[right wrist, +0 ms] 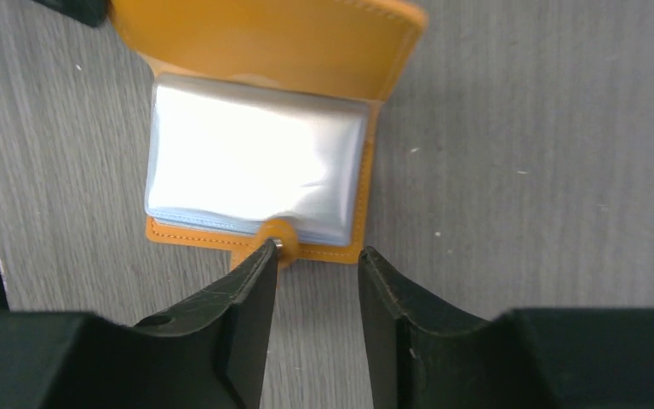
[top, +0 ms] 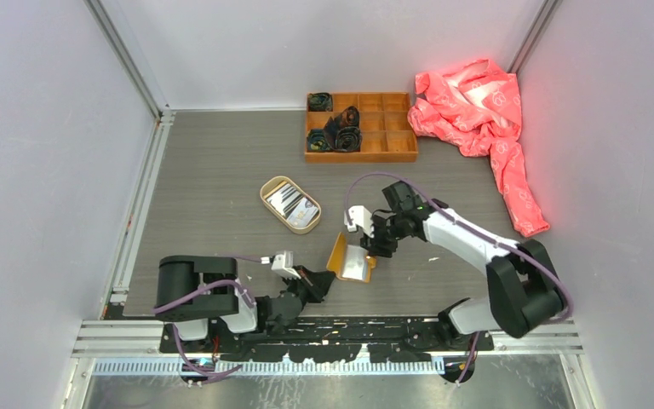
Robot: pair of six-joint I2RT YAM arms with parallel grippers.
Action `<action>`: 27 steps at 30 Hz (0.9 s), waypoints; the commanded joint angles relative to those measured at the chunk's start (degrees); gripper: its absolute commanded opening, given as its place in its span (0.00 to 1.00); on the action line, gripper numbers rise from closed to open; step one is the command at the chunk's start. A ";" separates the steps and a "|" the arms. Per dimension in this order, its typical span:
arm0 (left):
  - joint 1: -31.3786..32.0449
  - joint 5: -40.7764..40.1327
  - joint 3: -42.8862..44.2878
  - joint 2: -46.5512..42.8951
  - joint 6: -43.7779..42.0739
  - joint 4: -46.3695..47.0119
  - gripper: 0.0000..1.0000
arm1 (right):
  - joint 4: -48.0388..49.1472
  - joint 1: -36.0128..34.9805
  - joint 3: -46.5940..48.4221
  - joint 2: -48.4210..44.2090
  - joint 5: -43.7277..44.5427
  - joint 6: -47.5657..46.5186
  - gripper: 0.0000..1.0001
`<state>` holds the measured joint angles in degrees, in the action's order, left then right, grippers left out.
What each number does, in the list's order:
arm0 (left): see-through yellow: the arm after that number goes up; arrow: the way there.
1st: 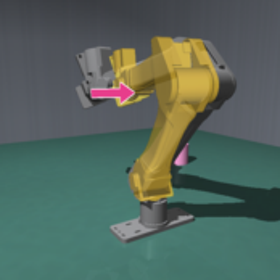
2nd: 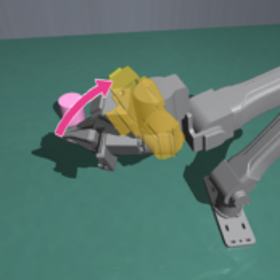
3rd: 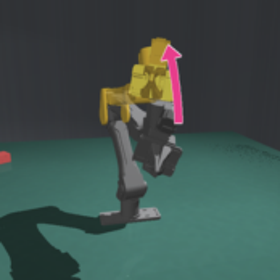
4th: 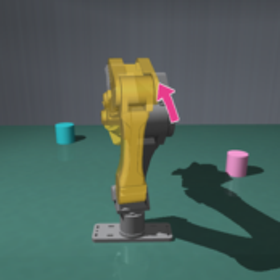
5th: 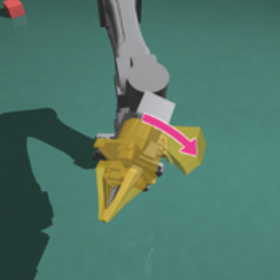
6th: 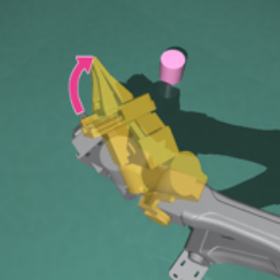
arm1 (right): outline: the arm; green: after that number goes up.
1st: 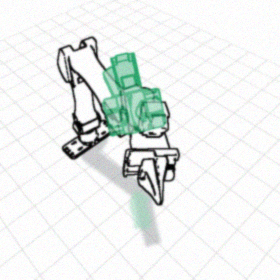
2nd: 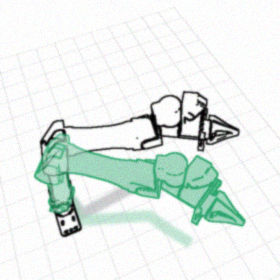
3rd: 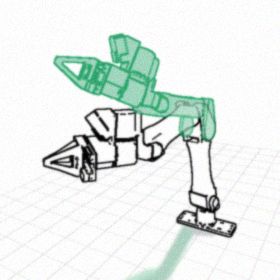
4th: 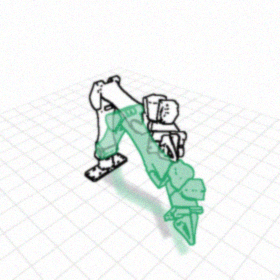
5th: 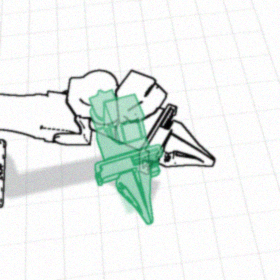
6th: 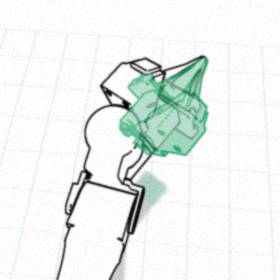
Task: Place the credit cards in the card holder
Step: Open the card holder at the center of the board.
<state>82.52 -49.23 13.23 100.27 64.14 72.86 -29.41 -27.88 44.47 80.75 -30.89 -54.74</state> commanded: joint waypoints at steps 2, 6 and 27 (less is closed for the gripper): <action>1.61 -4.56 -0.36 -1.73 0.51 0.79 0.00 | -3.48 4.28 2.34 -11.65 -13.41 1.27 0.52; 2.82 -7.22 0.90 -1.97 0.46 -0.66 0.00 | -6.15 5.60 2.78 -15.06 -24.84 2.89 0.55; 5.37 -15.92 3.09 -6.67 4.98 -12.67 0.00 | -6.35 -9.64 0.77 -2.39 7.34 -7.89 0.16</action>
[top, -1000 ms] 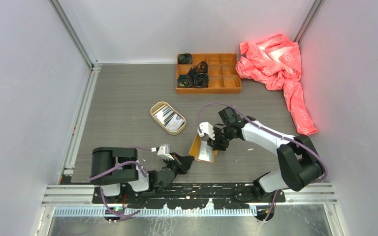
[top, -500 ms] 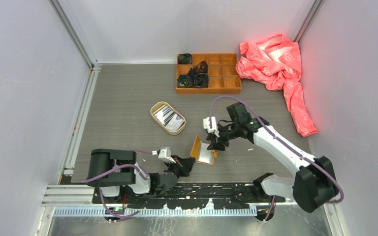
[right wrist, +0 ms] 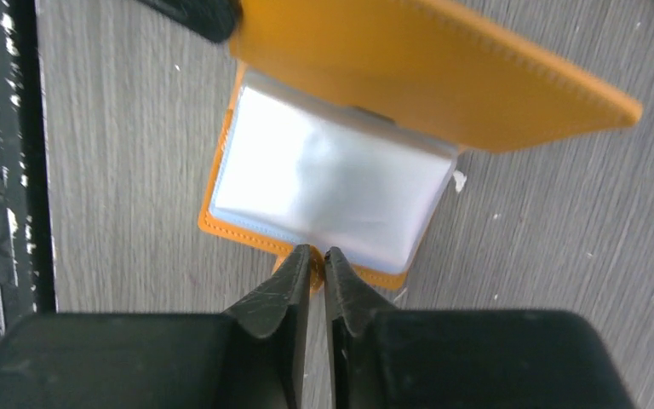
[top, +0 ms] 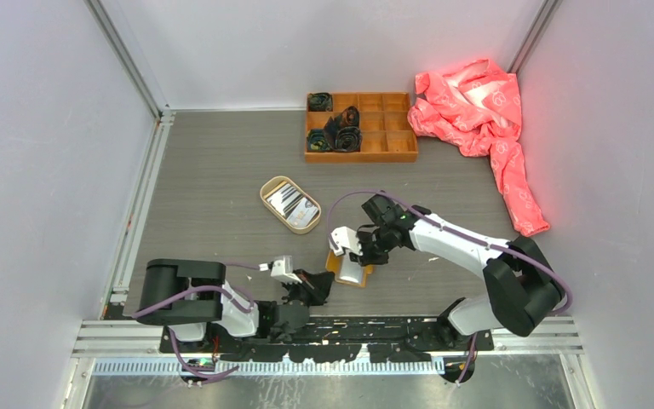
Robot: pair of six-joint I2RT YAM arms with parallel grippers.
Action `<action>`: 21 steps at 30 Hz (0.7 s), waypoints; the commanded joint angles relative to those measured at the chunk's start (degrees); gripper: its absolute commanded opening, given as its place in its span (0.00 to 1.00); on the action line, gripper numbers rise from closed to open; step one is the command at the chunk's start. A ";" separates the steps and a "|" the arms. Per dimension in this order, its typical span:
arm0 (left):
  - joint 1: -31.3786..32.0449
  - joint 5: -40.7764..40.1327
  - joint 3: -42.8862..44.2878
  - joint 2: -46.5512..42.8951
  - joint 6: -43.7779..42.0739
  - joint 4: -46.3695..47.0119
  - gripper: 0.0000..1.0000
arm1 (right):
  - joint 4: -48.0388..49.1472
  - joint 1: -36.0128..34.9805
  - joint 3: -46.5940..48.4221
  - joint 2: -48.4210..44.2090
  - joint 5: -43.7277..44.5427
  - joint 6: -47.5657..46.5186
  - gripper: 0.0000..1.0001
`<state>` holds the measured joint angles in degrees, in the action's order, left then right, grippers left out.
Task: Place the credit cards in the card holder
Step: Open the card holder at the center of the board.
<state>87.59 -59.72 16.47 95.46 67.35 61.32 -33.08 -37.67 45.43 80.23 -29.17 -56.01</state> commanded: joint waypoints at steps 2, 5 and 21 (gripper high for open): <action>0.31 -5.73 -0.29 -1.90 1.78 -1.03 0.00 | -4.39 0.44 -0.35 -1.32 8.41 -8.59 0.09; 0.30 -5.84 -0.62 -1.64 2.39 -0.96 0.00 | -8.11 1.16 0.53 -1.04 9.57 -10.46 0.03; 0.32 -2.75 -1.49 9.21 2.16 13.93 0.00 | -7.29 2.16 -1.63 -0.83 12.69 -8.71 0.06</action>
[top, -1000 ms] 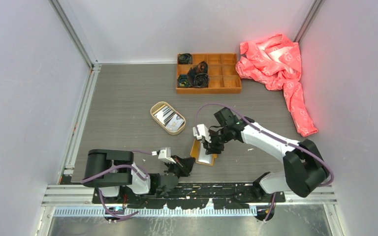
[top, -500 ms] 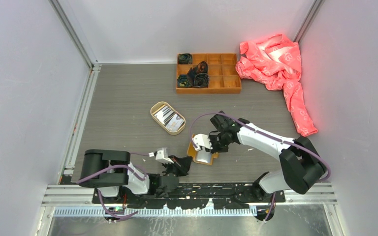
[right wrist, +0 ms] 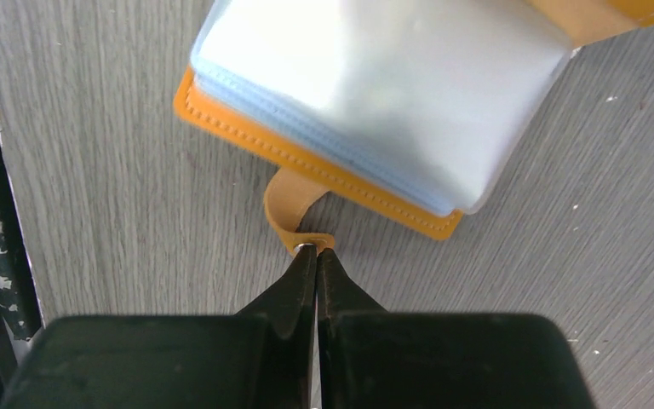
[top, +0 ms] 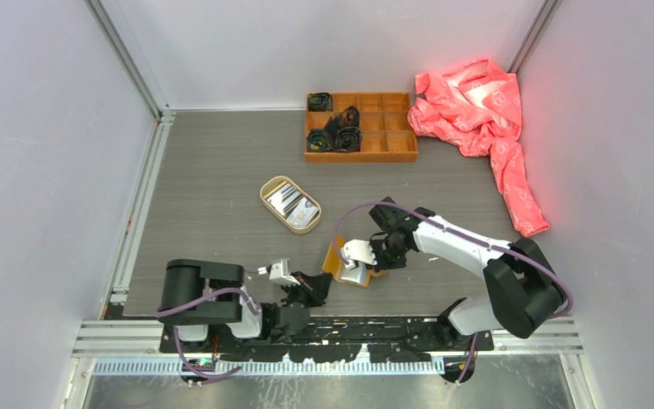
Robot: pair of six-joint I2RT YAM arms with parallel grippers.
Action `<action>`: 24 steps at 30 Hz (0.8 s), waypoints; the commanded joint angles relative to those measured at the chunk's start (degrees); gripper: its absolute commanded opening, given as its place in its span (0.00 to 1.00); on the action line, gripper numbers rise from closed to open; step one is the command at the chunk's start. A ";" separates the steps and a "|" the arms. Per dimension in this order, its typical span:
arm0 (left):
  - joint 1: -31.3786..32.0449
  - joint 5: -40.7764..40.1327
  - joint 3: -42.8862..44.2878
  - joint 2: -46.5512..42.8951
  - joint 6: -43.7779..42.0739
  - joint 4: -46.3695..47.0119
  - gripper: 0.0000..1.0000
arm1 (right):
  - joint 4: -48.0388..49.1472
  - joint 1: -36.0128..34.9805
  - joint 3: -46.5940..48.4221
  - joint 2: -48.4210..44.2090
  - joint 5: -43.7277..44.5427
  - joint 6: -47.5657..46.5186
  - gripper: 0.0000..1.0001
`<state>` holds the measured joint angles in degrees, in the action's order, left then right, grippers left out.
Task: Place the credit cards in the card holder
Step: Open the card holder at the center of the board.
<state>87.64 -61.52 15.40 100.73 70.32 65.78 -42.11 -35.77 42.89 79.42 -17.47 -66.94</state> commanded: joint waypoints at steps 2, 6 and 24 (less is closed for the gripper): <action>0.28 -0.64 -0.59 6.33 -2.46 14.35 0.00 | 1.81 0.32 1.25 -0.45 0.12 2.94 0.08; 0.25 -0.45 -0.07 6.94 -4.88 16.13 0.00 | 0.12 2.20 3.03 -2.45 -4.73 4.85 0.11; 0.26 -4.04 8.88 0.63 -7.38 -8.70 0.00 | 1.93 3.45 -2.83 -9.31 -18.03 -1.51 0.29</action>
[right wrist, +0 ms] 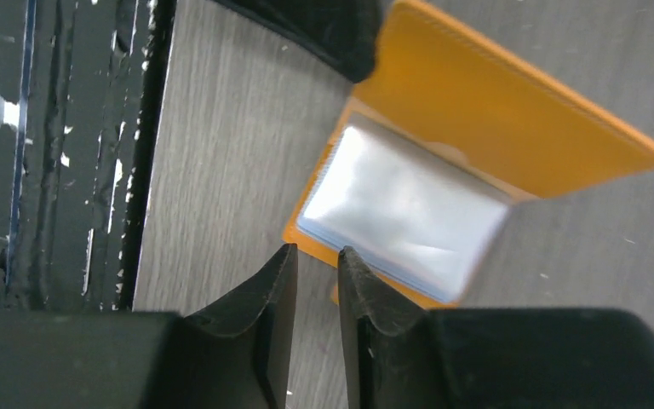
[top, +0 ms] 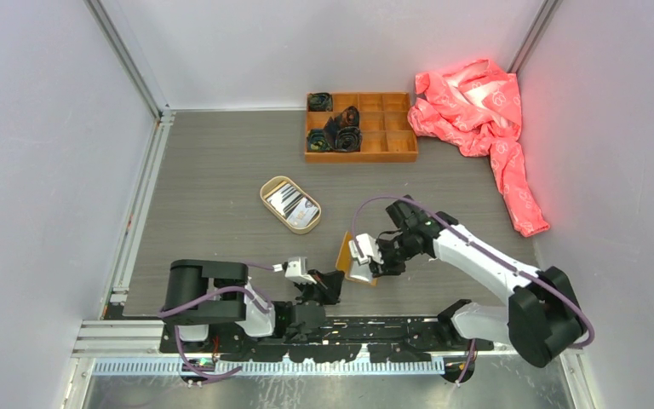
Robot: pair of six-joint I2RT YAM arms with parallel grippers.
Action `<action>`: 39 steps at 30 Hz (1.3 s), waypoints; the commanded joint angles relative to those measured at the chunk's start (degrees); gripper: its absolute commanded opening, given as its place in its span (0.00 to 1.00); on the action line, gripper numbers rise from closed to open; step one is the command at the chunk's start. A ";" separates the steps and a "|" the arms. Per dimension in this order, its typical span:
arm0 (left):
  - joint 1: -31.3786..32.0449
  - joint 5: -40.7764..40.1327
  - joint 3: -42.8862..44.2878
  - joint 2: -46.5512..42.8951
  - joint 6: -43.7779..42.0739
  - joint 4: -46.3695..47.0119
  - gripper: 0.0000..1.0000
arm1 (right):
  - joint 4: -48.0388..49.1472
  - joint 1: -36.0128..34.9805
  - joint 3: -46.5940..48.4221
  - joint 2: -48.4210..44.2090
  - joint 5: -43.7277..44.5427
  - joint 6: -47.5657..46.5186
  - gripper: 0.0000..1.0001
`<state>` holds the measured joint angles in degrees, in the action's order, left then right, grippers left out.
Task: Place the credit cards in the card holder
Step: Open the card holder at the center of the board.
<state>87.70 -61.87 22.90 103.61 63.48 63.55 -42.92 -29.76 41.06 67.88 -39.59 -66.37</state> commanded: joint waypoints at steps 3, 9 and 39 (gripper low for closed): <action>0.21 -3.55 1.30 -2.28 0.28 -7.03 0.00 | 4.22 -3.47 -0.96 5.34 8.32 -1.95 0.25; 0.20 -2.57 1.06 -1.71 1.54 -6.87 0.00 | 8.27 -4.67 -1.42 9.12 14.48 0.62 0.22; 0.18 -0.14 -0.95 3.51 3.84 -0.68 0.00 | 7.15 1.74 15.20 23.17 9.17 41.40 0.22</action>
<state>87.68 -59.79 21.45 107.37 67.53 61.45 -32.77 -28.95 52.21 88.75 -25.67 -32.60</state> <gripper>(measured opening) 0.006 0.215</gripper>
